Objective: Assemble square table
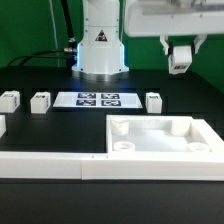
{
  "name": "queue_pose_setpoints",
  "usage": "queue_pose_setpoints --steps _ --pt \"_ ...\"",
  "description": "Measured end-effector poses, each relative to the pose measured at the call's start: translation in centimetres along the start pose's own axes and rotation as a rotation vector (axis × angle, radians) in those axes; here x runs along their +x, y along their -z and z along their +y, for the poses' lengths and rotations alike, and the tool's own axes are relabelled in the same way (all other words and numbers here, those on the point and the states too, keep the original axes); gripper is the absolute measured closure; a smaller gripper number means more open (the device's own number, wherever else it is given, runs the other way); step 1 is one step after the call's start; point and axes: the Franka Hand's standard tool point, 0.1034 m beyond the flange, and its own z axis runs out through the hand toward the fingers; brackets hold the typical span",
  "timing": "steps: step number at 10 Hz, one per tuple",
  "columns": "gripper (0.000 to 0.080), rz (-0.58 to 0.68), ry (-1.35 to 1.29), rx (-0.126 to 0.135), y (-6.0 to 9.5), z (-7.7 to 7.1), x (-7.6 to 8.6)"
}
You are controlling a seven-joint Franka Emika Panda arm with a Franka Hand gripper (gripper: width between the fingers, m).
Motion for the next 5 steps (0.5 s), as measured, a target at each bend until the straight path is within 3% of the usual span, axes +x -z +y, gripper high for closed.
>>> queue_pose_setpoints --steps 1,2,5 --pt "0.0508 0.068 0.043 -0.005 2.6 1.1 2.0" --pt "0.0508 0.183 0.086 -0.04 4.2 1.4 3.8" --pt "0.0506 0.409 0.096 -0.029 3.9 1.2 3.9"
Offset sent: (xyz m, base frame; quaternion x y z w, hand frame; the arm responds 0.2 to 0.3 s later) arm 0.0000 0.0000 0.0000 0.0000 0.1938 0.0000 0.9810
